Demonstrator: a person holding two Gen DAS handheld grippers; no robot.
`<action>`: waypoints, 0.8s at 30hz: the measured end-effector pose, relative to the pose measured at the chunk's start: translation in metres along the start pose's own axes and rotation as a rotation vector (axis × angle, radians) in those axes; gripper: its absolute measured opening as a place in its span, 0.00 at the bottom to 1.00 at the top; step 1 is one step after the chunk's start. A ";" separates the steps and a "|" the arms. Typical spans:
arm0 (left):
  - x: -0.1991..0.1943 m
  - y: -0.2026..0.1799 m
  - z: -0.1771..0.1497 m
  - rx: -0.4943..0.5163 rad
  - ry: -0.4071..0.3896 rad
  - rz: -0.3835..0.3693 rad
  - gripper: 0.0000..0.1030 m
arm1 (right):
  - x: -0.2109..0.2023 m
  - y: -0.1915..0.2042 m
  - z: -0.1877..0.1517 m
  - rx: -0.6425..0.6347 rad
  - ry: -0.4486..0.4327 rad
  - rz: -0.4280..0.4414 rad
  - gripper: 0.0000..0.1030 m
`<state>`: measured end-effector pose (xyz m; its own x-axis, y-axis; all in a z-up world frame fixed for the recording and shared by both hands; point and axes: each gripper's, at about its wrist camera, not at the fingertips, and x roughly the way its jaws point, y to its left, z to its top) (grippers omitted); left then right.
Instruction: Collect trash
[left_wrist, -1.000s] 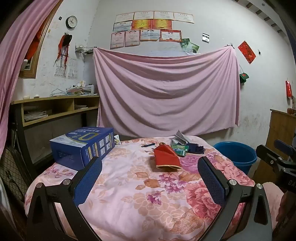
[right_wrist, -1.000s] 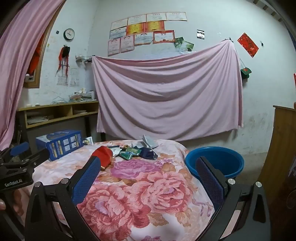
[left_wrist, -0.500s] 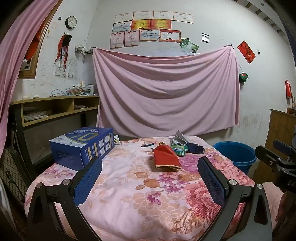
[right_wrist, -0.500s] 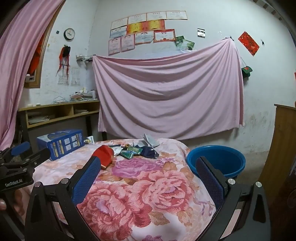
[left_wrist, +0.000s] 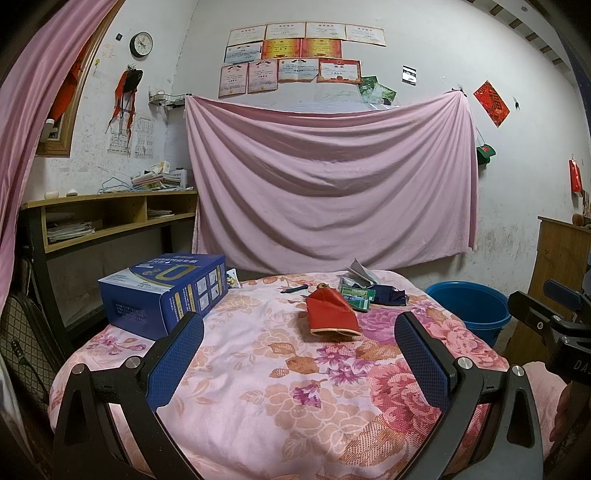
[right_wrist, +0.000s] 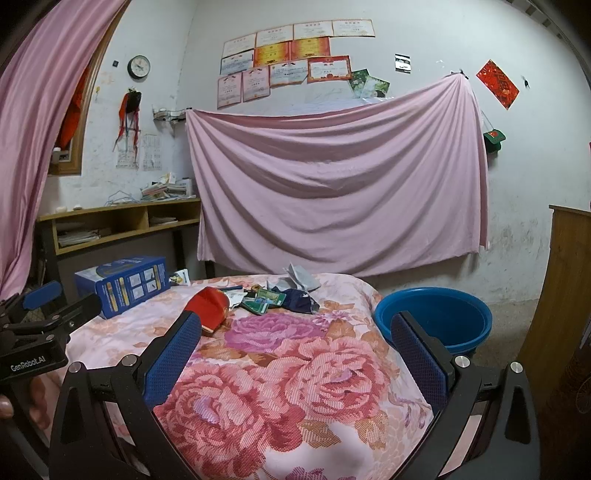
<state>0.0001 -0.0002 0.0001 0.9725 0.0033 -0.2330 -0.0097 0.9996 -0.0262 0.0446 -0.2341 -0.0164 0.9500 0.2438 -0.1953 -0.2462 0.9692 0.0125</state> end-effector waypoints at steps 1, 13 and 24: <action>0.000 0.000 0.000 0.000 0.000 0.000 0.98 | 0.000 0.000 0.000 0.000 0.000 0.000 1.00; 0.000 0.000 0.000 0.000 0.000 -0.001 0.98 | 0.000 -0.001 0.001 0.002 0.002 0.001 1.00; 0.000 0.000 0.000 0.000 0.000 -0.001 0.98 | 0.002 0.003 -0.002 0.003 0.004 0.002 1.00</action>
<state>0.0000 -0.0002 0.0001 0.9725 0.0025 -0.2330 -0.0089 0.9996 -0.0263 0.0453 -0.2311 -0.0189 0.9487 0.2457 -0.1991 -0.2476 0.9687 0.0159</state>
